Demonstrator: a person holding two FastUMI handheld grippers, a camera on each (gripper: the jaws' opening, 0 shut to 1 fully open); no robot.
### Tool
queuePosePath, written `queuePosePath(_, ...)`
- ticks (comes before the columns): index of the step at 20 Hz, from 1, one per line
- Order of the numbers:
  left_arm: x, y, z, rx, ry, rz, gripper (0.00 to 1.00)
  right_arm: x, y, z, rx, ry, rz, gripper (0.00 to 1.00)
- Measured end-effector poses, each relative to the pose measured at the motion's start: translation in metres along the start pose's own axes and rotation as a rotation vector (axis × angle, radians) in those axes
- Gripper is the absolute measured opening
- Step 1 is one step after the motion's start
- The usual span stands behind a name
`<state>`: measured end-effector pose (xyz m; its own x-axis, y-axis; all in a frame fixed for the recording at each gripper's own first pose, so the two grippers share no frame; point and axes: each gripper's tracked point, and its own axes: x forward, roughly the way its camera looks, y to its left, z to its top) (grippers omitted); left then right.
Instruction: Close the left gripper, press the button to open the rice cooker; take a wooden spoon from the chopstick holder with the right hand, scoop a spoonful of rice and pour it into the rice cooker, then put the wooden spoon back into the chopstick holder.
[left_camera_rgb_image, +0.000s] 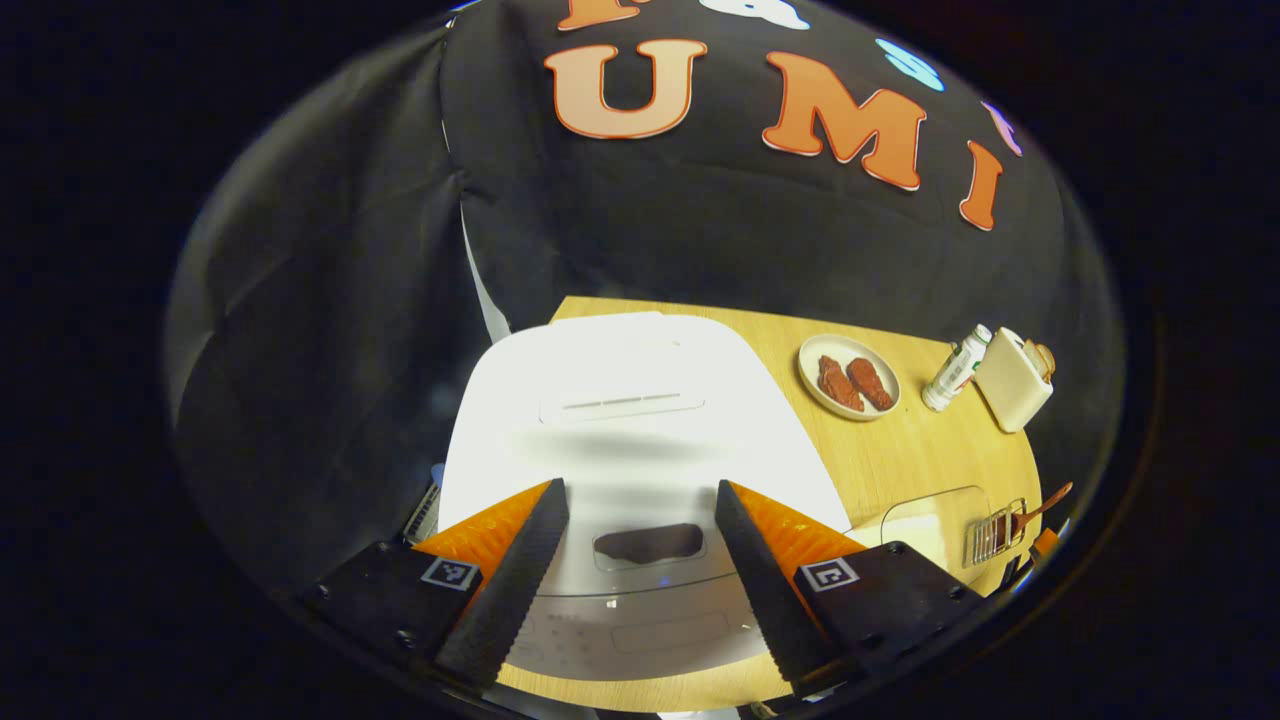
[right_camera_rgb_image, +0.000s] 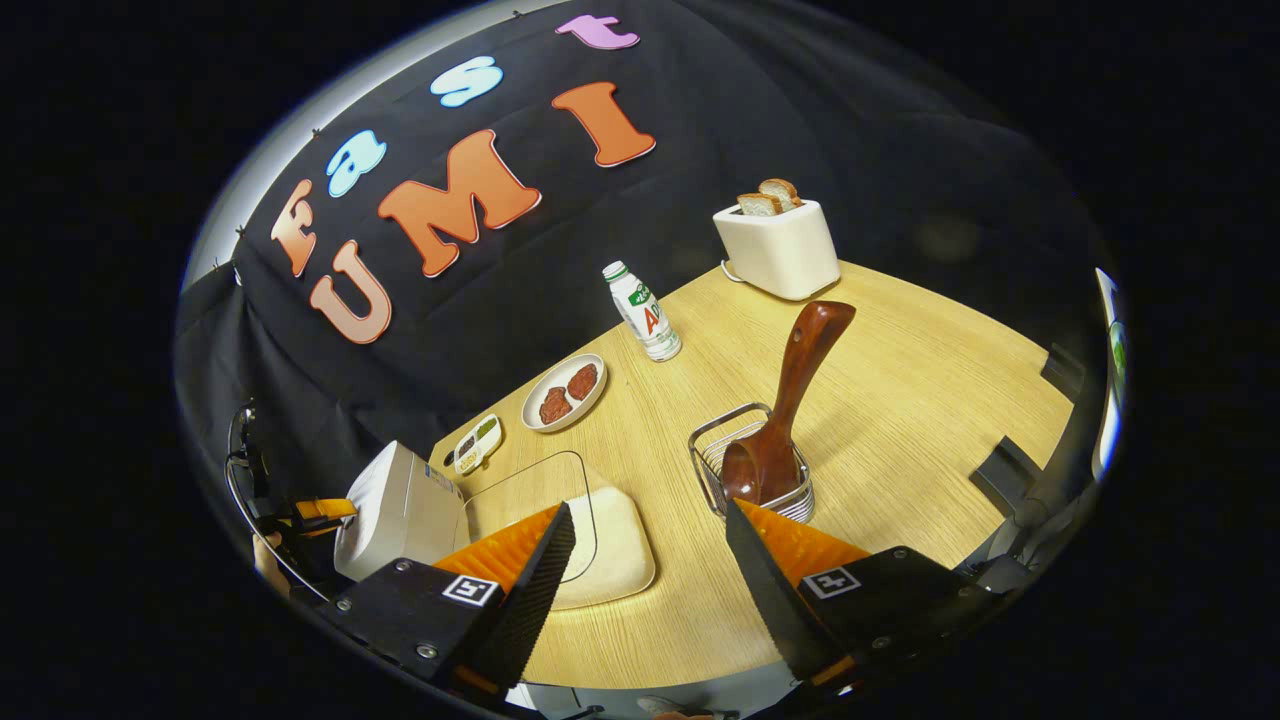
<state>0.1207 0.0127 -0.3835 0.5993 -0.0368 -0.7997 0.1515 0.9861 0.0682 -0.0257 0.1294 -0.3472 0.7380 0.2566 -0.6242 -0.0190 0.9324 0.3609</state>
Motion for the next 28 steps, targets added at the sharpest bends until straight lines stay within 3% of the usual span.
queuePosePath(11, -0.002, -0.001, 0.001, -0.019, -0.07, -0.002, 1.0, -0.002, 0.007, 0.013, -0.058, -0.011, -0.016, 0.95)
queuePosePath(16, -0.022, 0.006, 0.023, -0.125, -0.14, -0.011, 1.0, -0.007, 0.006, 0.035, -0.086, -0.035, -0.044, 0.95)
queuePosePath(22, -0.098, 0.009, 0.1, -0.151, -0.363, -0.033, 1.0, -0.018, 0.024, 0.12, -0.247, -0.151, -0.068, 0.95)
queuePosePath(28, -0.205, 0.016, 0.173, -0.121, -0.611, -0.01, 1.0, -0.071, 0.063, 0.206, -0.378, -0.328, -0.061, 0.95)
